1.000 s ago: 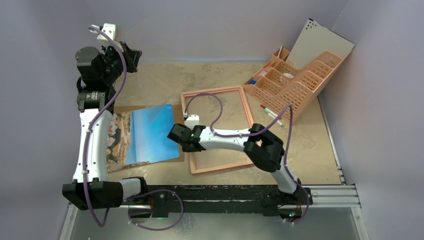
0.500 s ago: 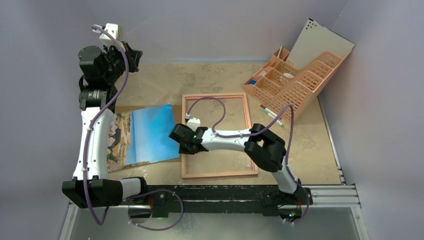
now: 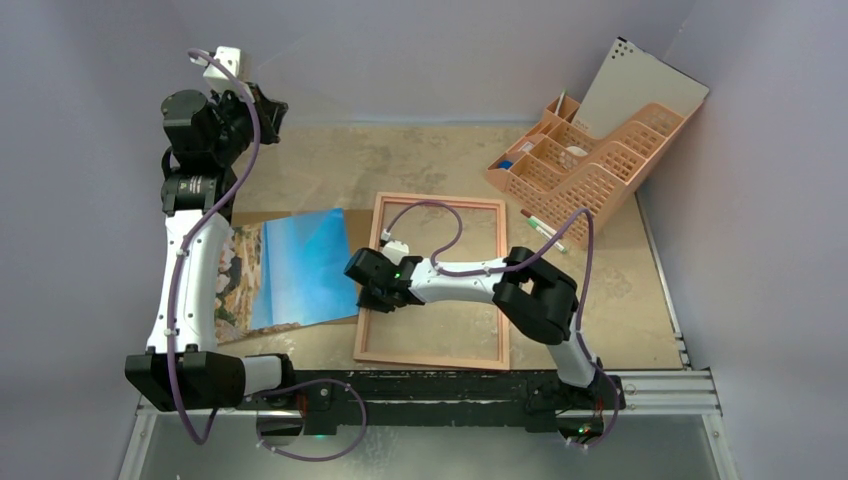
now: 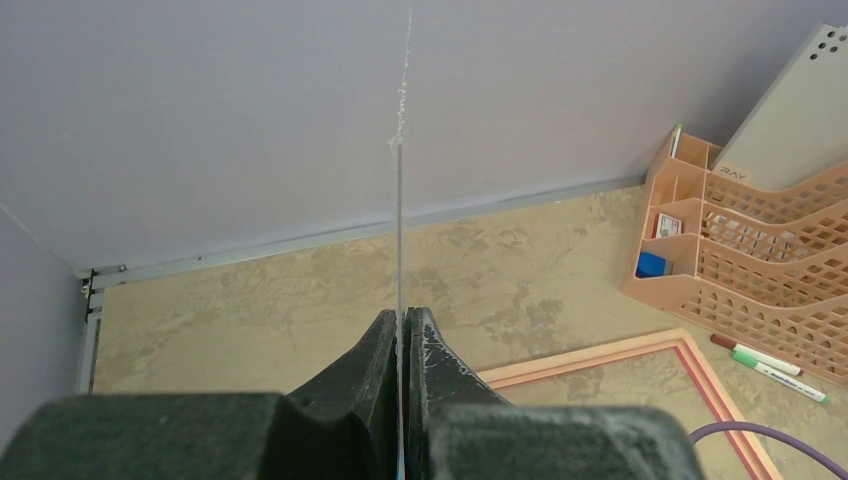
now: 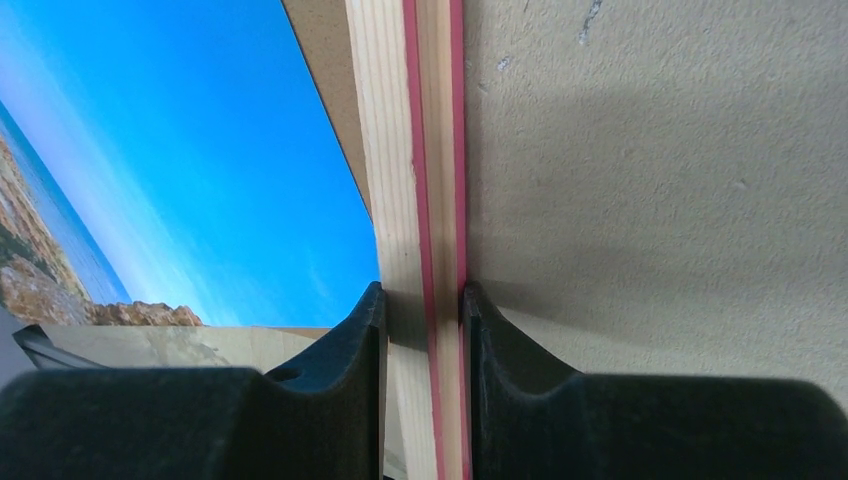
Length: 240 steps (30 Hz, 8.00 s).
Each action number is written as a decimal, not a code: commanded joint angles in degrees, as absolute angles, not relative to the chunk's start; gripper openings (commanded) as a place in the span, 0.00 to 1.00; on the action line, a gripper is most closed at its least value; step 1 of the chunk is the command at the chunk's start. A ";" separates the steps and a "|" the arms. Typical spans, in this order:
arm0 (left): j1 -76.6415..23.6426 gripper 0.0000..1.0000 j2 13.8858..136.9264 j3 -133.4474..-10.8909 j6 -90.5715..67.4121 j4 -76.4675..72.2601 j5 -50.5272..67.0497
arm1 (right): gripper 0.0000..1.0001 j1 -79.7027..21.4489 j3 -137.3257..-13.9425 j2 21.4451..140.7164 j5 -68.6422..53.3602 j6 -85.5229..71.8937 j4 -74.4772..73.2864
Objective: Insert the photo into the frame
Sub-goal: Adjust the photo frame at the center of the board, then place the photo frame item in the photo frame.
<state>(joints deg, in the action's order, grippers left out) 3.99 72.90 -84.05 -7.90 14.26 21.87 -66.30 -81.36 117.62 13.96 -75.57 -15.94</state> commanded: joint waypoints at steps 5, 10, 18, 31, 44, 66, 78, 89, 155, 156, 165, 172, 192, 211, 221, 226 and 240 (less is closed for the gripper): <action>3.69 0.00 72.73 -85.54 -7.48 10.52 22.33 | 0.00 -66.27 -78.79 114.31 15.84 -72.81 -16.47; 3.69 0.00 72.77 -85.26 -7.65 10.36 22.61 | 0.00 -66.24 -78.30 114.35 16.79 -72.04 -18.03; 3.69 0.00 72.52 -85.49 -7.86 10.55 22.85 | 0.00 -66.14 -78.09 114.44 18.50 -74.20 -20.49; 3.69 0.00 72.86 -87.58 -9.83 10.38 27.44 | 0.74 -62.14 -75.48 99.29 18.90 -57.57 -7.32; 3.52 0.00 72.43 -88.12 -21.94 1.26 48.06 | 0.92 -42.81 -66.45 75.78 7.23 -24.28 12.27; 1.14 0.00 72.14 -93.89 -57.81 -40.07 69.95 | 0.93 -13.83 -75.28 73.60 -36.97 -23.40 37.63; 1.14 0.00 73.56 -97.30 -50.16 -28.40 63.18 | 0.52 -12.74 -69.08 68.82 -57.56 -26.26 38.92; 1.14 0.00 73.83 -97.42 -43.24 -20.39 60.94 | 0.32 -12.74 -64.60 65.60 -58.02 -32.96 42.15; -1.07 0.71 75.87 -39.39 -38.18 -5.99 34.78 | 0.00 -18.37 -24.14 66.15 -26.44 -69.69 32.87; -1.24 0.71 76.17 -38.89 -39.20 -7.01 34.90 | 0.00 -18.32 -24.05 65.85 -25.22 -68.22 31.98; -6.33 0.70 80.92 -41.56 -41.69 -8.37 29.98 | 0.00 -18.36 -18.07 64.31 -19.47 -66.26 32.84; -7.02 0.70 83.65 -40.37 -42.21 -10.29 29.94 | 0.00 -18.35 -19.50 67.40 -25.16 -60.42 31.40; -7.64 0.55 87.31 -40.43 -41.56 -10.46 31.03 | 0.00 -18.11 -29.36 74.71 -23.60 -43.76 13.98; -8.00 0.52 88.95 -40.52 -41.57 -10.83 30.42 | 0.00 -17.60 -29.72 75.07 -23.42 -40.22 10.26; -8.50 0.52 90.01 -40.52 -42.00 -11.59 30.20 | 0.00 -17.59 -29.59 77.09 -28.12 -39.29 11.80; -8.79 0.51 90.71 -40.84 -42.10 -11.83 29.37 | 0.00 -17.59 -31.40 78.08 -28.14 -39.00 7.10; -9.46 0.46 92.33 -41.88 -43.08 -12.98 27.60 | 0.00 -17.56 -32.87 79.31 -27.21 -37.63 2.75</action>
<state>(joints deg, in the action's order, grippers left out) -8.75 91.24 -39.42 -41.65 -9.85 28.21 -17.45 -31.27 79.79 -26.55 -40.51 7.68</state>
